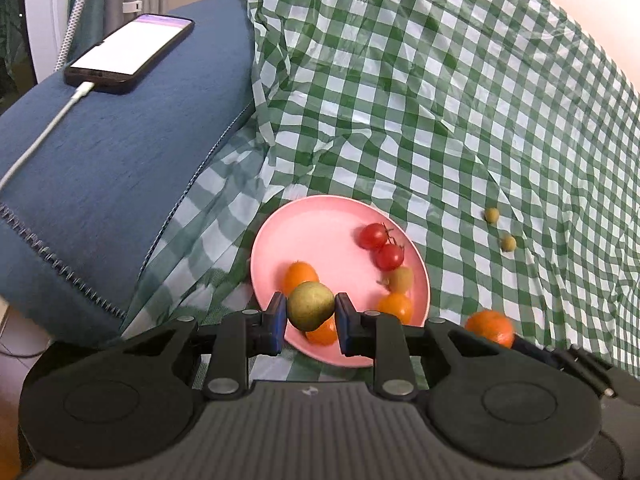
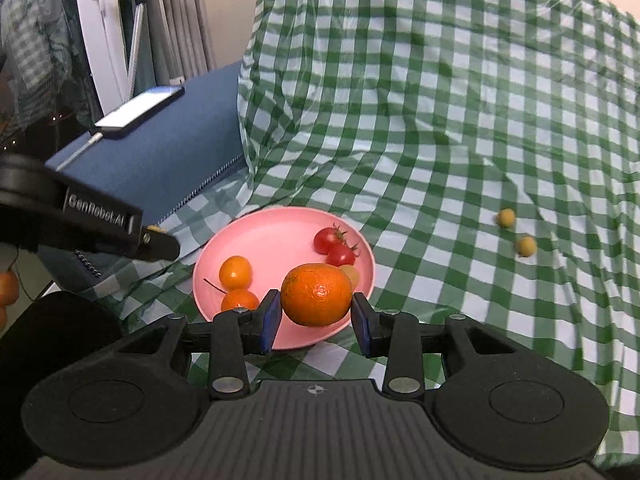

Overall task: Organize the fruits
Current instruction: 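Carry the yellow fruit with the left tool to the plate while the right tool carries the tangerine, then lower the yellow fruit and the tangerine onto the plate and open both grippers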

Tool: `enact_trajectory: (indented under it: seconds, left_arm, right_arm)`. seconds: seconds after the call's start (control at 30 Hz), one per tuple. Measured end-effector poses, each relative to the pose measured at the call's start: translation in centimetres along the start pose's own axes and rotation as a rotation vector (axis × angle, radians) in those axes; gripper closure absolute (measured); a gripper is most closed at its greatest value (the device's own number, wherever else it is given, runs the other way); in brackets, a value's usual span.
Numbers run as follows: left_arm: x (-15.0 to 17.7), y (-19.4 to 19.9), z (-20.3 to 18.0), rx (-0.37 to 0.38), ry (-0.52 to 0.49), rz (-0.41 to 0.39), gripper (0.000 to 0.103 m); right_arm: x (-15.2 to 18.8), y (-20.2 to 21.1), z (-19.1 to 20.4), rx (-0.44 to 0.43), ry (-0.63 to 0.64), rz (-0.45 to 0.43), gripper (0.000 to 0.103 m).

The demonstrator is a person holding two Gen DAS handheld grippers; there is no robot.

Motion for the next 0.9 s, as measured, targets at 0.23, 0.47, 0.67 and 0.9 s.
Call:
enact_trajectory:
  seconds: [0.23, 0.47, 0.67, 0.9]
  left_arm:
    - [-1.1, -3.6, -0.1, -0.018, -0.009, 0.043, 0.075]
    - [-1.5, -6.3, -0.2, -0.032, -0.02, 0.083, 0.075]
    - [-2.1, -8.0, -0.4, -0.047, -0.024, 0.093, 0.075]
    - [-2.4, -9.6, -0.7, -0.056, -0.032, 0.112, 0.075]
  right_arm:
    - [0.0, -3.8, -0.2, -0.008, -0.006, 0.052, 0.064]
    - [0.3, -6.7, -0.3, -0.026, -0.012, 0.097, 0.064]
    - [0.3, -8.3, -0.2, -0.035, 0.005, 0.118, 0.064]
    - [-0.1, -9.3, -0.1, -0.047, 0.037, 0.112, 0.064]
Point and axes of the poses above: each gripper's, at about its wrist camera, not at the fingertips, and y roughly against the way its jaws point, z to its left, x to its underside, the point moved 1 cm from there along -y, roughly the way its jaws point, and after that the axes turned 4 degrees about -x, right-handed, at the moved point
